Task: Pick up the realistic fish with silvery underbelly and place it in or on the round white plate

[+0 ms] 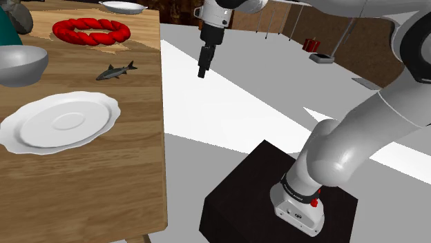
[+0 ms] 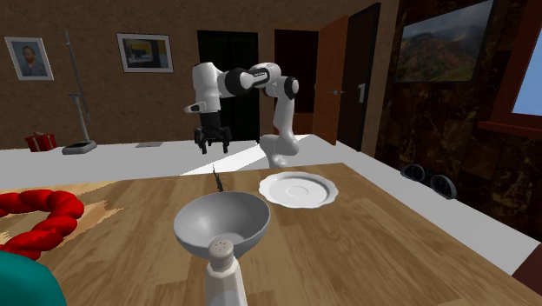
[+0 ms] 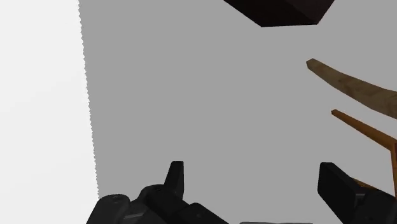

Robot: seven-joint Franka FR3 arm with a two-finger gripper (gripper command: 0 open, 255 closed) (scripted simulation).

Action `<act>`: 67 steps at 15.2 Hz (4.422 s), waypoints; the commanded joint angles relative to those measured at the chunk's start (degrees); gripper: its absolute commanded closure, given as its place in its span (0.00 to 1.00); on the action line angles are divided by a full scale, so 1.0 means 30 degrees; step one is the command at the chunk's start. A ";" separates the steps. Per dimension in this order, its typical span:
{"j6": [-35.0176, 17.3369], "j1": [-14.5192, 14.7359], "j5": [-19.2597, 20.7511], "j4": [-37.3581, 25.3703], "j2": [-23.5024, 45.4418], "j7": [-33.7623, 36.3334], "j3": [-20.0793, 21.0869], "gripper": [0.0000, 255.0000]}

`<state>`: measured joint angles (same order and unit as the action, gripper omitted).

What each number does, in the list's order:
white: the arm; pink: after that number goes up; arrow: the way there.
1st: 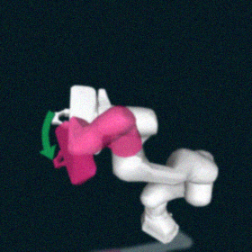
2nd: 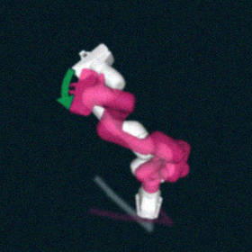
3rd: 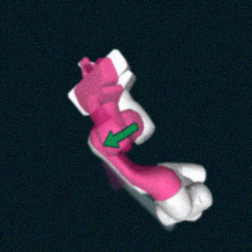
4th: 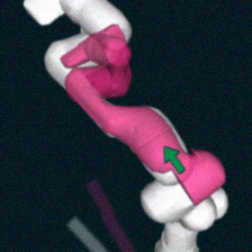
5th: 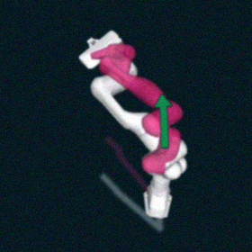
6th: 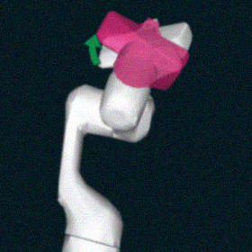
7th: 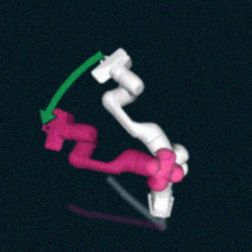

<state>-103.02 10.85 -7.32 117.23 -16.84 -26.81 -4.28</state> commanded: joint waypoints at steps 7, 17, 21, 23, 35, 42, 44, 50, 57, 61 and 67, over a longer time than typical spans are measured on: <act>-0.1054 0.1340 -0.0941 -0.4389 0.4125 -0.3453 0.0613 0.00; -0.1117 0.2720 -0.1528 -1.0554 0.8699 -0.6991 0.2045 0.00; -0.0909 0.3166 -0.1508 -1.2614 1.0048 -0.7923 0.2565 0.00; -0.1389 0.3221 -0.1507 -1.2199 1.0105 -0.7939 0.2595 0.00; -0.2673 0.3376 -0.1508 -1.1203 1.0371 -0.7977 0.2673 0.00; -0.2657 0.3381 -0.1505 -1.1222 1.0375 -0.7966 0.2675 1.00; -0.2656 0.3388 -0.1501 -1.1231 1.0381 -0.7954 0.2678 1.00; -0.1608 0.3371 -0.1428 -1.2438 1.0523 -0.7761 0.2663 1.00; 0.0386 0.3366 -0.1295 -1.4983 1.1040 -0.7366 0.2655 1.00; 0.1635 0.3369 -0.1223 -1.6737 1.1522 -0.7122 0.2658 1.00; 0.1169 0.4537 -0.0762 -1.5819 1.0757 -0.5547 0.3121 1.00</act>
<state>-98.85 23.49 -10.00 68.83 15.97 -44.75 4.70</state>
